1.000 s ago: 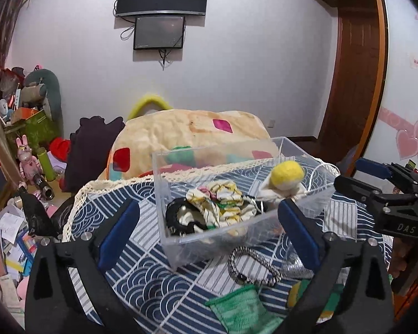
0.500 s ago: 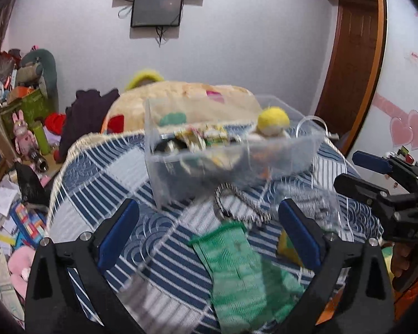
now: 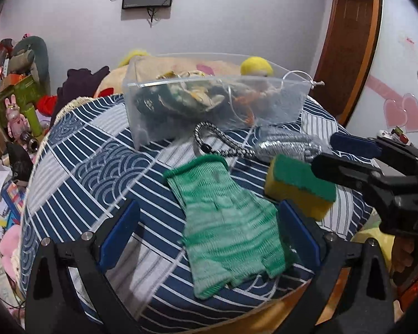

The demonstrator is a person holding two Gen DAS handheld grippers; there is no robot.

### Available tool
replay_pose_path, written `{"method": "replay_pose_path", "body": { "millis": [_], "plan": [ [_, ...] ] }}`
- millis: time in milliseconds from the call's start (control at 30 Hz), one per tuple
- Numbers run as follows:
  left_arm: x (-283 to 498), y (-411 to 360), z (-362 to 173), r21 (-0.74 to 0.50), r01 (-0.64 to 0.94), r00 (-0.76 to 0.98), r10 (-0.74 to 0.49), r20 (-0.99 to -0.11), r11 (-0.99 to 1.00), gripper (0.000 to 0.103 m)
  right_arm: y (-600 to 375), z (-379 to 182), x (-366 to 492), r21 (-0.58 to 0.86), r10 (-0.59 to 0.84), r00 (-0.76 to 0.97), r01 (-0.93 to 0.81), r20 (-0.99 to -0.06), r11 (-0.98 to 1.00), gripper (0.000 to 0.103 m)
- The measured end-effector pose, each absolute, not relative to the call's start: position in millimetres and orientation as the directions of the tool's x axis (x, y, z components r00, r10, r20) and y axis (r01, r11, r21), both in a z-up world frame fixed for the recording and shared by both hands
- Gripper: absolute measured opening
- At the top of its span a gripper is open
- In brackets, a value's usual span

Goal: Organize soft objects
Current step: 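Grasp the green knit glove with the left tool while the right tool grasps the green sponge, then lower the glove into the box with the left tool while the right tool lowers the sponge in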

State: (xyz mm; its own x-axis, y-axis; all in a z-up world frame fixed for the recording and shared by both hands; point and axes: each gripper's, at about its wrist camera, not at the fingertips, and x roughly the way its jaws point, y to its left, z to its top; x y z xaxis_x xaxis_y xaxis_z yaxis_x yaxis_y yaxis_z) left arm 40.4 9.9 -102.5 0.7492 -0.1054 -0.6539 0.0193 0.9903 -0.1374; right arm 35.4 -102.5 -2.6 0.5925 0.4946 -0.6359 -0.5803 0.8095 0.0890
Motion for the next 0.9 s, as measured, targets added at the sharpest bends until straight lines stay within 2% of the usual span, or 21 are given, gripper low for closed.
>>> {"method": "replay_pose_path", "body": {
  "millis": [167, 433, 567, 600, 633, 733, 900],
  "plan": [
    [41, 10, -109, -0.210, 0.061, 0.719, -0.189, -0.669, 0.976, 0.074, -101, -7, 35, 0.127, 0.518, 0.559, -0.591, -0.647, 0.796, 0.056],
    [31, 10, -110, -0.233, 0.084, 0.728, -0.220, -0.649, 0.969, 0.048, -90, -19, 29, 0.121, 0.526, 0.519, -0.625, -0.674, 0.771, 0.055],
    [25, 15, -106, -0.264, 0.084, 0.734, -0.239, -0.636, 0.961, 0.033, -82, -26, 27, 0.097, 0.506, 0.513, -0.629, -0.693, 0.771, 0.048],
    [25, 16, -104, -0.265, 0.083, 0.737, -0.239, -0.633, 0.961, 0.030, -82, -27, 28, 0.091, 0.500, 0.519, -0.625, -0.694, 0.775, 0.041],
    [22, 16, -103, -0.263, 0.085, 0.741, -0.237, -0.628, 0.961, 0.025, -84, -27, 29, 0.090, 0.492, 0.523, -0.617, -0.696, 0.782, 0.040],
    [18, 17, -98, -0.250, 0.084, 0.753, -0.225, -0.619, 0.965, 0.022, -91, -25, 32, 0.135, 0.512, 0.518, -0.600, -0.685, 0.789, 0.037],
    [11, 16, -88, -0.219, 0.083, 0.775, -0.201, -0.599, 0.972, 0.022, -95, -16, 26, 0.131, 0.517, 0.546, -0.594, -0.659, 0.794, 0.036]
  ]
}}
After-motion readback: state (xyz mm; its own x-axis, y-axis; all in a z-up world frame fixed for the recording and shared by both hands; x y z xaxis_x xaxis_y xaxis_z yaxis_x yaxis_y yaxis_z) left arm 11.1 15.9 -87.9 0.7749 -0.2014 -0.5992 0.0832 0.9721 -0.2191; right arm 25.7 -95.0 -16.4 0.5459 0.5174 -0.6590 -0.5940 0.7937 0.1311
